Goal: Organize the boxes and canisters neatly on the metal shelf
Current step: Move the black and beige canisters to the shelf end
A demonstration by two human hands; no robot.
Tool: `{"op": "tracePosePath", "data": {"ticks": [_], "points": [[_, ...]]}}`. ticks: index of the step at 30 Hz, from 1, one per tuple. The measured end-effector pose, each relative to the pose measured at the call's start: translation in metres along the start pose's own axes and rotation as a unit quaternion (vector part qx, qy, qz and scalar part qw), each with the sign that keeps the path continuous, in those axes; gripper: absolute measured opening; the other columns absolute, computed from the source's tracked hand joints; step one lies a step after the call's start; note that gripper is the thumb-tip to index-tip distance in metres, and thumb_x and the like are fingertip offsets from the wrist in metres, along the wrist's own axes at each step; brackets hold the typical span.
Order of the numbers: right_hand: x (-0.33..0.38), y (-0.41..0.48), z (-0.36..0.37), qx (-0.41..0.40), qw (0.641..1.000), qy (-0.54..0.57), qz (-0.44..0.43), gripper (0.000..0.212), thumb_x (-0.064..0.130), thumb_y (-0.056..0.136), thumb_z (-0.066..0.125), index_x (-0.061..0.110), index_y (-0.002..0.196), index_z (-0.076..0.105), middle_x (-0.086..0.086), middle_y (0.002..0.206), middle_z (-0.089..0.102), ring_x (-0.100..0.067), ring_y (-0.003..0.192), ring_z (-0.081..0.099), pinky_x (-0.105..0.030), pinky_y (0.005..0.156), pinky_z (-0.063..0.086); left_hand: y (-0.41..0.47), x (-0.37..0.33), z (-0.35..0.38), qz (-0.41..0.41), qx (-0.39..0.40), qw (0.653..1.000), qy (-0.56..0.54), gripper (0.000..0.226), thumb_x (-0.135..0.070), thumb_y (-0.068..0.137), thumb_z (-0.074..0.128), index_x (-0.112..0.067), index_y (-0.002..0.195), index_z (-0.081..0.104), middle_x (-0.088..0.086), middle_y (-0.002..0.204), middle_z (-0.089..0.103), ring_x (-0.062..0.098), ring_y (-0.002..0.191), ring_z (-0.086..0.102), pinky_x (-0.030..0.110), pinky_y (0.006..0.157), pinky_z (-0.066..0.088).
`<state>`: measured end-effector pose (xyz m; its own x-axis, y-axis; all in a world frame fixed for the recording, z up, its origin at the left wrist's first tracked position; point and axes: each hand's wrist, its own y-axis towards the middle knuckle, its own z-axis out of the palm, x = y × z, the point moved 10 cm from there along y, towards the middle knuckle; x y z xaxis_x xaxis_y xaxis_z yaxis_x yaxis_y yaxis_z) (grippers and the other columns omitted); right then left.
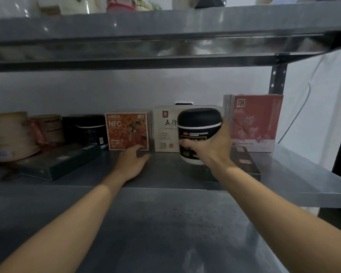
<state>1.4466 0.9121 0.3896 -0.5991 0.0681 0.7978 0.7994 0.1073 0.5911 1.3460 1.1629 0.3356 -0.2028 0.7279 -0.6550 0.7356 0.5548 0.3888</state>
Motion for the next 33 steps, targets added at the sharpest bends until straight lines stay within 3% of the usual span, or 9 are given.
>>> {"op": "tracePosePath", "data": {"ticks": [3, 8, 12, 15, 20, 24, 27, 33], "points": [[0.021, -0.018, 0.035, 0.043, 0.996, 0.074, -0.002, 0.103, 0.037, 0.040, 0.096, 0.024, 0.129, 0.045, 0.007, 0.116, 0.059, -0.014, 0.107, 0.060, -0.035, 0.093, 0.054, -0.010, 0.018, -0.029, -0.034, -0.042, 0.998, -0.024, 0.038, -0.029, 0.094, 0.062, -0.019, 0.130, 0.058, 0.003, 0.135, 0.057, 0.022, 0.123, 0.051, 0.022, 0.092, 0.035], [0.046, -0.051, 0.092, 0.108, 0.986, 0.128, 0.012, 0.110, 0.042, 0.034, 0.095, 0.031, 0.131, 0.043, 0.007, 0.119, 0.059, -0.014, 0.110, 0.058, -0.036, 0.095, 0.053, -0.035, 0.048, -0.089, -0.075, -0.118, 0.990, -0.019, 0.035, -0.027, 0.094, 0.061, -0.017, 0.127, 0.058, 0.004, 0.127, 0.061, 0.017, 0.109, 0.055, 0.025, 0.086, 0.039], [0.055, -0.074, 0.127, 0.152, 0.975, 0.162, 0.030, 0.098, 0.024, 0.043, 0.099, 0.032, 0.121, 0.041, 0.010, 0.110, 0.059, -0.008, 0.098, 0.060, -0.026, 0.085, 0.053, -0.063, 0.084, -0.145, -0.122, -0.193, 0.974, -0.014, 0.043, -0.028, 0.091, 0.066, -0.016, 0.130, 0.054, 0.005, 0.123, 0.062, 0.025, 0.117, 0.057, 0.033, 0.095, 0.047], [0.065, -0.090, 0.155, 0.181, 0.969, 0.164, 0.027, 0.102, 0.029, 0.039, 0.099, 0.029, 0.124, 0.043, 0.010, 0.111, 0.061, -0.008, 0.099, 0.062, -0.028, 0.086, 0.054, -0.085, 0.099, -0.184, -0.129, -0.253, 0.959, 0.003, 0.049, -0.031, 0.089, 0.068, -0.013, 0.132, 0.052, 0.003, 0.116, 0.059, 0.026, 0.115, 0.055, 0.032, 0.090, 0.046], [0.078, -0.111, 0.195, 0.191, 0.966, 0.171, 0.040, 0.101, 0.036, 0.035, 0.096, 0.034, 0.122, 0.045, 0.014, 0.108, 0.062, -0.007, 0.097, 0.062, -0.033, 0.087, 0.056, -0.096, 0.134, -0.239, -0.164, -0.311, 0.936, 0.015, 0.057, -0.038, 0.083, 0.073, -0.018, 0.130, 0.049, 0.011, 0.133, 0.050, 0.031, 0.123, 0.048, 0.047, 0.104, 0.043], [0.083, -0.122, 0.226, 0.203, 0.964, 0.168, 0.041, 0.107, 0.035, 0.039, 0.097, 0.035, 0.130, 0.041, 0.011, 0.116, 0.060, -0.013, 0.105, 0.061, -0.032, 0.088, 0.053, -0.082, 0.169, -0.264, -0.174, -0.308, 0.935, -0.023, 0.090, -0.040, 0.072, 0.083, -0.027, 0.146, 0.033, 0.011, 0.135, 0.042, 0.030, 0.121, 0.049, 0.047, 0.106, 0.043], [0.084, -0.123, 0.245, 0.191, 0.968, 0.161, 0.037, 0.109, 0.029, 0.042, 0.099, 0.032, 0.133, 0.040, 0.010, 0.119, 0.058, -0.011, 0.107, 0.058, -0.030, 0.090, 0.050, -0.057, 0.190, -0.278, -0.162, -0.303, 0.938, -0.054, 0.120, -0.058, 0.048, 0.081, -0.040, 0.148, 0.018, 0.010, 0.140, 0.042, 0.032, 0.126, 0.047, 0.050, 0.105, 0.044], [0.071, -0.121, 0.268, 0.140, 0.980, 0.136, 0.040, 0.110, 0.032, 0.038, 0.099, 0.030, 0.131, 0.041, 0.009, 0.120, 0.059, -0.012, 0.110, 0.060, -0.033, 0.096, 0.053, -0.011, 0.226, -0.292, -0.136, -0.318, 0.936, -0.069, 0.136, -0.066, 0.040, 0.084, -0.038, 0.150, 0.008, 0.008, 0.138, 0.048, 0.029, 0.124, 0.051, 0.045, 0.105, 0.044]]}}
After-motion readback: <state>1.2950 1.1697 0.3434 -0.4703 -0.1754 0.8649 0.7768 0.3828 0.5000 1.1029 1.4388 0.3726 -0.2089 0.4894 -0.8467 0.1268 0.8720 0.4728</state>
